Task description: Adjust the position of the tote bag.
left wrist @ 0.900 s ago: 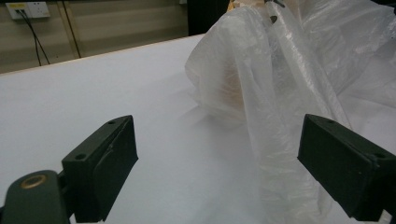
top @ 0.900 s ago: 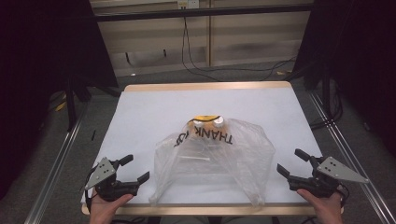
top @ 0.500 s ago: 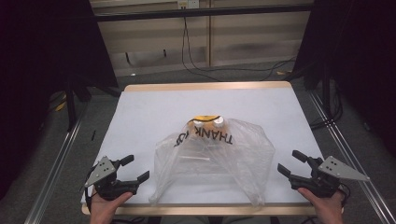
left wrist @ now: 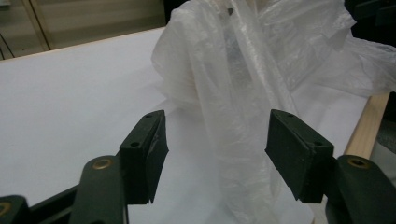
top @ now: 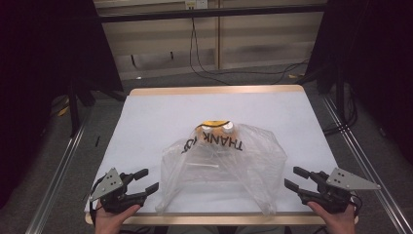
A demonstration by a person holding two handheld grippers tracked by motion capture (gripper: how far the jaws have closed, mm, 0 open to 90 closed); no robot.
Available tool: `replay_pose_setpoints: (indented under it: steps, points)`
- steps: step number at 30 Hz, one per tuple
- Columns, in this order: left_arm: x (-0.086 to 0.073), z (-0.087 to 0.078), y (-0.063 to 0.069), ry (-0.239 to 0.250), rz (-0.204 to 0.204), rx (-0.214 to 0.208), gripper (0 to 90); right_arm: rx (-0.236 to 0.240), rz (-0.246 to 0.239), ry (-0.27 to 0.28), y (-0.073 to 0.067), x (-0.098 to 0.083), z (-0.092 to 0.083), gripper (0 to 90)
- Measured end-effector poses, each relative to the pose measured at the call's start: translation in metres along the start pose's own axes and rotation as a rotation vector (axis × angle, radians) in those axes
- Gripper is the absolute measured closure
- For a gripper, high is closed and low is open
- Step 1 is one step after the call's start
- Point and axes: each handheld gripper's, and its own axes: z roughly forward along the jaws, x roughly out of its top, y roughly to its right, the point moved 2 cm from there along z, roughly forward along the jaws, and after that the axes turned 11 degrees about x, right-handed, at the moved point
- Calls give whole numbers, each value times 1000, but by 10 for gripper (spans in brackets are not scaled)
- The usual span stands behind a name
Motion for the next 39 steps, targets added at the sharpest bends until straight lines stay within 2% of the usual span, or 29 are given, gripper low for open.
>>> replay_pose_setpoints:
  steps: [1,4,6,7,8,10,11,14,16,17,19,21,25,27,31,32,34,35,36,39]
  points:
    - [0,0,2,-6,-4,-15,404,12,-8,-7,-2,0,1,470]
    - [1,-2,6,-23,-5,-24,437,46,-14,-16,-9,1,4,514]
    - [1,-1,6,-34,-16,-60,458,59,-21,-29,-14,1,6,522]
    - [2,-1,8,-46,-13,-58,460,69,-21,-37,-17,0,6,533]
    - [2,-1,10,-41,-14,-85,478,77,-26,-44,-20,-1,6,545]
    - [1,-1,14,-58,-6,-89,510,95,-30,-67,-26,-5,4,587]
    - [1,-2,15,-70,18,-91,540,110,-23,-75,-29,-7,3,611]
    - [1,-2,21,-69,27,-134,597,140,-27,-117,-37,-11,3,658]
    - [1,-1,22,-81,41,-135,622,164,-30,-141,-38,-12,7,667]
    - [0,0,23,-82,35,-136,626,184,-30,-160,-38,-13,10,668]
    - [-1,1,21,-103,42,-126,608,197,-35,-202,-39,-16,15,638]
    - [-2,3,21,-113,20,-144,586,206,-36,-231,-39,-17,19,606]
    - [-4,9,25,-162,46,-168,585,228,-32,-272,-39,-20,26,517]
    - [-5,10,26,-166,51,-183,576,232,-37,-294,-40,-22,29,486]
    - [-6,10,29,-189,66,-191,540,243,-64,-335,-44,-24,34,470]
    - [-6,10,29,-189,54,-193,541,247,-67,-344,-45,-25,35,473]
    - [-6,11,29,-191,57,-199,552,253,-77,-371,-46,-26,38,456]
    - [-7,13,30,-214,55,-214,569,253,-72,-379,-46,-27,40,455]
    - [-7,15,30,-226,71,-225,586,256,-72,-379,-45,-27,40,455]
    - [-9,18,31,-252,68,-232,589,273,-73,-397,-44,-28,45,453]
